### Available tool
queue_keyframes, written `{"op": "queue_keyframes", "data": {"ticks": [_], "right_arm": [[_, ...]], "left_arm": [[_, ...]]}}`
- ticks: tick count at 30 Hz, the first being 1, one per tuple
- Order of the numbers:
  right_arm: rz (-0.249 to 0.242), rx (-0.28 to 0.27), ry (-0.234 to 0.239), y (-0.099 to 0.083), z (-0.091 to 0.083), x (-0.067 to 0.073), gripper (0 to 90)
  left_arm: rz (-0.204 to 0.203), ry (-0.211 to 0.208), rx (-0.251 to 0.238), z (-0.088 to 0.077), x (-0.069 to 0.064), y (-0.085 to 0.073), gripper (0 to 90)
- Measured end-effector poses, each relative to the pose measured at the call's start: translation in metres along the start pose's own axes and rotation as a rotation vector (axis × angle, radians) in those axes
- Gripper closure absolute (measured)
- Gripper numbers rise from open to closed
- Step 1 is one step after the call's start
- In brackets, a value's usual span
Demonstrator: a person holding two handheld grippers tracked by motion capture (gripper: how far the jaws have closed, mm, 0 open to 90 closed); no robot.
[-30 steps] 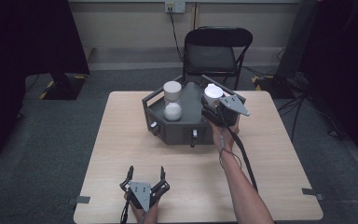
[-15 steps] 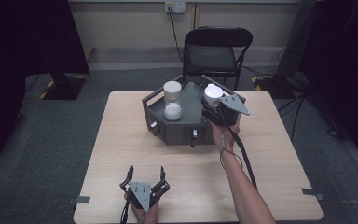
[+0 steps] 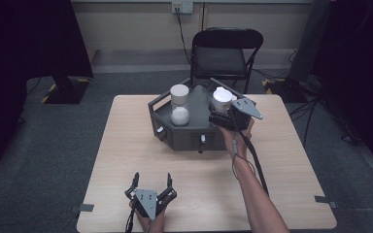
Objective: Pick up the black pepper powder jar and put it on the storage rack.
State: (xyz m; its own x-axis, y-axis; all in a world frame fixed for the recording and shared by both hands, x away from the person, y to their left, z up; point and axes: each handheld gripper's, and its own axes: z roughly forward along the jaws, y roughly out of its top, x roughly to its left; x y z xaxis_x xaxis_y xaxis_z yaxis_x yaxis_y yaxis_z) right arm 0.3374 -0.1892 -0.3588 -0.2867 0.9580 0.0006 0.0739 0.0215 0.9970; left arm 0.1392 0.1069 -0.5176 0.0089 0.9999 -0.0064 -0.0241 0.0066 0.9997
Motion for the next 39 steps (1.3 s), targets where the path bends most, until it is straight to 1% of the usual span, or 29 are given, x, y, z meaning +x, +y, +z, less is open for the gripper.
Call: {"op": "queue_keyframes", "data": {"ticks": [2,5,10,19,26,27,30,32,34,36,39], "right_arm": [[0.008,-0.009,0.000,-0.001,-0.002,0.000,0.0],[0.006,-0.016,0.000,-0.001,-0.005,0.001,0.0],[0.020,-0.038,0.007,-0.004,-0.012,-0.002,0.0],[0.016,-0.055,0.012,-0.008,-0.026,-0.004,0.0],[0.017,-0.112,0.036,-0.013,-0.049,-0.010,0.0],[0.014,-0.119,0.033,-0.014,-0.053,-0.010,0.0],[0.028,-0.126,0.034,-0.017,-0.065,-0.013,0.0],[0.038,-0.128,0.044,-0.019,-0.071,-0.017,0.0],[0.033,-0.131,0.037,-0.021,-0.079,-0.018,0.0],[0.049,-0.134,0.043,-0.023,-0.086,-0.020,0.0],[0.044,-0.139,0.044,-0.029,-0.096,-0.020,0.0]], "left_arm": [[0.000,0.002,0.000,0.000,0.000,0.000,0.0],[0.000,0.002,0.000,0.000,0.000,0.000,0.0],[0.000,0.006,0.000,0.000,-0.001,0.000,0.0],[0.000,0.006,0.000,0.000,-0.001,0.000,0.0],[0.002,0.006,0.001,0.000,-0.001,0.000,0.0],[0.002,0.006,0.001,0.000,-0.001,0.000,0.0],[0.001,0.007,0.002,0.000,-0.001,0.000,0.0],[0.001,0.007,0.001,0.000,-0.001,0.000,0.0],[0.001,0.008,0.001,0.000,-0.001,0.000,0.0],[0.001,0.010,0.002,0.000,-0.002,0.000,0.0],[0.001,0.010,0.001,0.000,-0.002,0.000,0.0]]}}
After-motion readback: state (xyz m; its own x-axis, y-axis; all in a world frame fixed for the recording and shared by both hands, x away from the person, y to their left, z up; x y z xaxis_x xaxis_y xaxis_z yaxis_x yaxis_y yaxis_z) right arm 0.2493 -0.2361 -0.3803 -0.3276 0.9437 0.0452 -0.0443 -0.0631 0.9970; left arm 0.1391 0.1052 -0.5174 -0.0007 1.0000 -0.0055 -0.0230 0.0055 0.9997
